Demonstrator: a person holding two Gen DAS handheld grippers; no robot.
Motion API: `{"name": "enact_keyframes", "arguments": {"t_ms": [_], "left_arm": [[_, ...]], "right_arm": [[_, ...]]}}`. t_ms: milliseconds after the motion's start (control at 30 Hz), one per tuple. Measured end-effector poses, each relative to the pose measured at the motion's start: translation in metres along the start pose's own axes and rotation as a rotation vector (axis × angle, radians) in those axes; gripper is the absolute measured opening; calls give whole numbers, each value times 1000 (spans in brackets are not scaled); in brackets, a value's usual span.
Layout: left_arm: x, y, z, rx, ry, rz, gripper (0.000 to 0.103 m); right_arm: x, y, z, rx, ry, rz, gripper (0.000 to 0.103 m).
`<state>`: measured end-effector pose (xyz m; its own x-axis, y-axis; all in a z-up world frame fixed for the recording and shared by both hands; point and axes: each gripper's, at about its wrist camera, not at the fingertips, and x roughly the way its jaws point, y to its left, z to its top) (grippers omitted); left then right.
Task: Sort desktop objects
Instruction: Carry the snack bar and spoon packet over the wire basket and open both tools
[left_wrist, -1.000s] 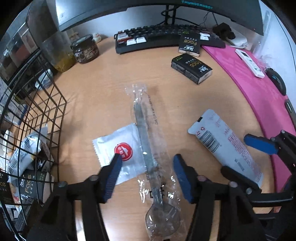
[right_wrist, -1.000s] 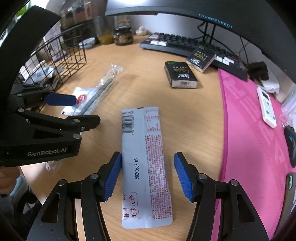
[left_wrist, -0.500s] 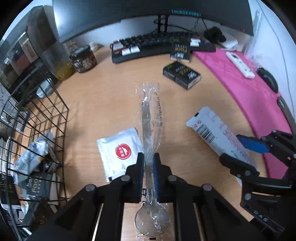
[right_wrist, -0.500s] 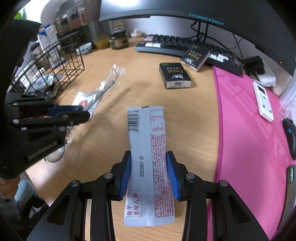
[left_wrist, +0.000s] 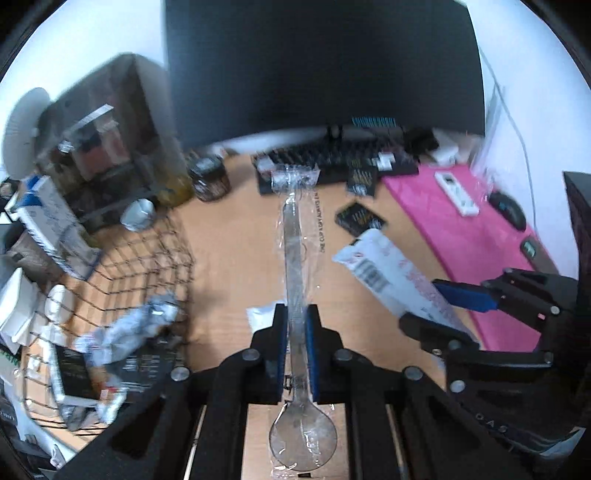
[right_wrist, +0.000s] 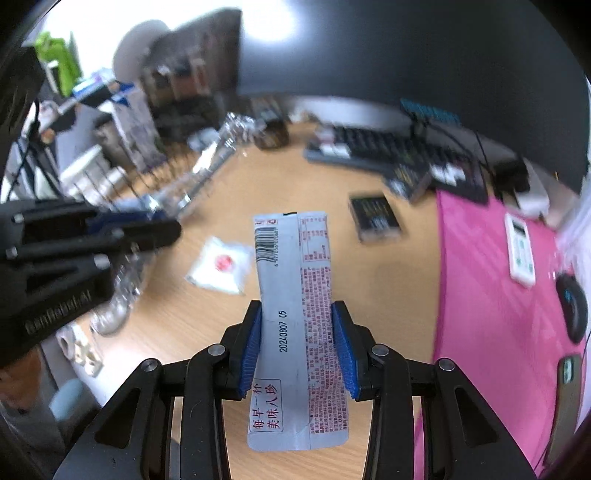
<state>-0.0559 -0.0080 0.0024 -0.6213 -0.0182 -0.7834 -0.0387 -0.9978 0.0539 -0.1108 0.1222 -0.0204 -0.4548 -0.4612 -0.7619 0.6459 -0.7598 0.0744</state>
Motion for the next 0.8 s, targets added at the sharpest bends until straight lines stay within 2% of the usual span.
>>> {"name": "enact_keyframes", "arguments": {"t_ms": [167, 367, 567, 800], "left_arm": [[-42, 52, 0, -96, -78, 64, 9], [-65, 122, -19, -232, -99, 139, 9], [-60, 171, -38, -316, -63, 182, 9], [-41, 205, -58, -380, -10, 195, 9]], "right_arm": [[-13, 51, 38, -83, -59, 84, 38], [-5, 126, 69, -195, -82, 186, 38], [24, 184, 81, -256, -43, 249, 38], [57, 215, 80, -288, 9, 260, 38]]}}
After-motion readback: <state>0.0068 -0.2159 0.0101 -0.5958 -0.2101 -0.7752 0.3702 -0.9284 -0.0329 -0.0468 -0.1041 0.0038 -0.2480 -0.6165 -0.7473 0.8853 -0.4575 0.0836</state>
